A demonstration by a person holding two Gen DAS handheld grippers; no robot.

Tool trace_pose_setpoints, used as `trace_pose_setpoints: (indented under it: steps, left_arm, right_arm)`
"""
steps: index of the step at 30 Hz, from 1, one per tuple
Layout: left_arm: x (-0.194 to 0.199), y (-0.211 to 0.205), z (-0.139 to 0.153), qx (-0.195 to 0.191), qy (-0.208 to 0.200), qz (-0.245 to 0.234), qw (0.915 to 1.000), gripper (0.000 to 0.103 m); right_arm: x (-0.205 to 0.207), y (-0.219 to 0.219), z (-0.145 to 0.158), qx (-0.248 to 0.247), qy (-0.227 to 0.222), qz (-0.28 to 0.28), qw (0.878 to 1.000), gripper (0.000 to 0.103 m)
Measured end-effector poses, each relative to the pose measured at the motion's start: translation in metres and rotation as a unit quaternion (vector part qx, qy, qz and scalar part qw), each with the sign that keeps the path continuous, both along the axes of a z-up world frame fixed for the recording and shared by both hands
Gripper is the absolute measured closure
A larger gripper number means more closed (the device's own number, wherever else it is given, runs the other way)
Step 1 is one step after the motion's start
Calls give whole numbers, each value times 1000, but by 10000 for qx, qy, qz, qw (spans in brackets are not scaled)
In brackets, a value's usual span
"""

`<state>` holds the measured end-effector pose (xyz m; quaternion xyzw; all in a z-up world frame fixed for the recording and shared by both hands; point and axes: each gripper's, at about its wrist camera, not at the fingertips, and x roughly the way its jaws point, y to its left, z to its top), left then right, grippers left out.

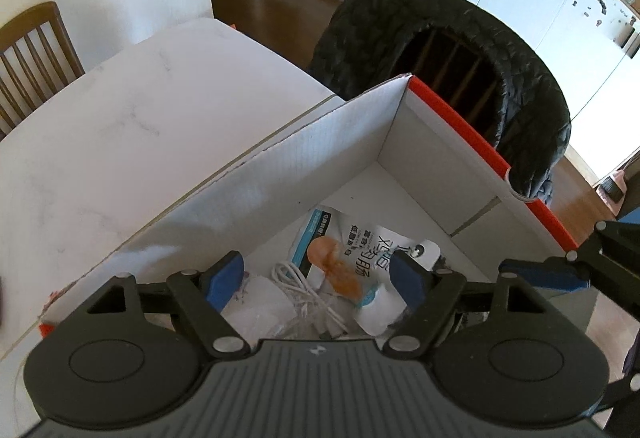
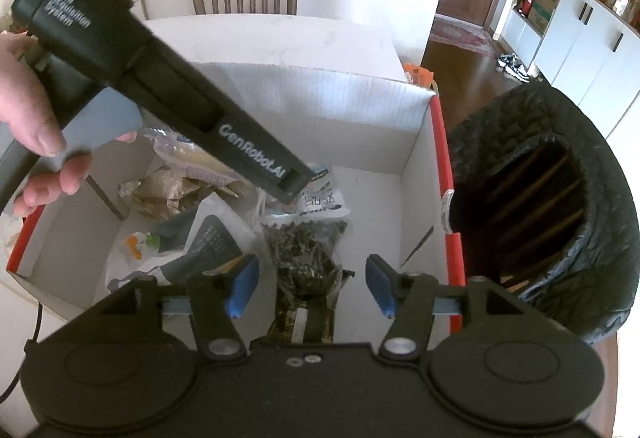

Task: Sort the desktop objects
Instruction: 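Lower both items into the box and open both tools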

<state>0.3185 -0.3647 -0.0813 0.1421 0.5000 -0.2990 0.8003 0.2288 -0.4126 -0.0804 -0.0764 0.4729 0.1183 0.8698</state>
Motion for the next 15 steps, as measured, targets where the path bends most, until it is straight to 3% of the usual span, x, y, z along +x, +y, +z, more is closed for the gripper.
trace_pose_setpoints:
  steps: [15]
  left_arm:
    - [-37, 35, 36, -405, -297, 157, 9986, 23]
  right_arm:
    - [-18, 4, 34, 210, -250, 189, 9993, 42]
